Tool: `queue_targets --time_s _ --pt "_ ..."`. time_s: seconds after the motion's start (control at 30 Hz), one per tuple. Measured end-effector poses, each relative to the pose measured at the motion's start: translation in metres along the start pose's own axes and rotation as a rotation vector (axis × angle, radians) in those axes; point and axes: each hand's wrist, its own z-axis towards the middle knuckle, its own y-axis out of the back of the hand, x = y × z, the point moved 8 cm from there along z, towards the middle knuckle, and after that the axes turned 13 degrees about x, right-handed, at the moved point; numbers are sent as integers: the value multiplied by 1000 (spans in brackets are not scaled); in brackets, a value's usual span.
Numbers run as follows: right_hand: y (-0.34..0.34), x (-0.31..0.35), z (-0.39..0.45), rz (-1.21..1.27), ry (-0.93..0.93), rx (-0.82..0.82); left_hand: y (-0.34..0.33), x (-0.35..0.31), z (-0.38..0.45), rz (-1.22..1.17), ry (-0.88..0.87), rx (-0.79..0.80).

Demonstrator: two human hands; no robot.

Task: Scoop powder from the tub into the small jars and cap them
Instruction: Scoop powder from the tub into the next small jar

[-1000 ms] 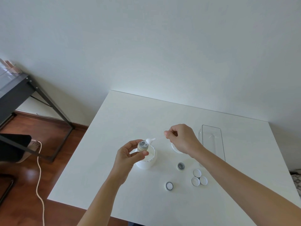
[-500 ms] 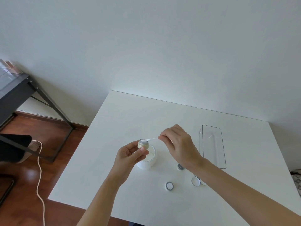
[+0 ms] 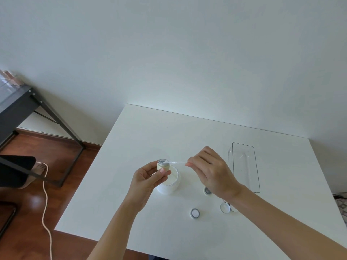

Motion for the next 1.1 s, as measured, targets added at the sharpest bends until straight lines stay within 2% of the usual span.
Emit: queue_targets --time_s 0.2,0.33,0.47,0.63,0.73,0.9,1.0,1.1 --pt "-4 -41 -8 359 -412 -67 5 2 0 -15 -14 3" --pt "-39 -63 -10 391 -593 127 8 5 -1 -42 -26 15" --pt "-84 -61 2 145 -563 384 9 8 -4 -36 -9 11" --pt "-126 -46 24 -150 -399 522 13 9 -8 -37 7 -16" --pt "-147 -40 28 -231 -371 626 16 7 -11 -52 2 -32" --pt "-163 -38 23 -138 -395 720 21 6 -15 -38 2 -38" --pt "-159 -51 15 28 -544 730 23 8 -15 -29 7 -39" --pt "-149 -70 1 243 -729 667 24 9 -14 -15 11 -33"
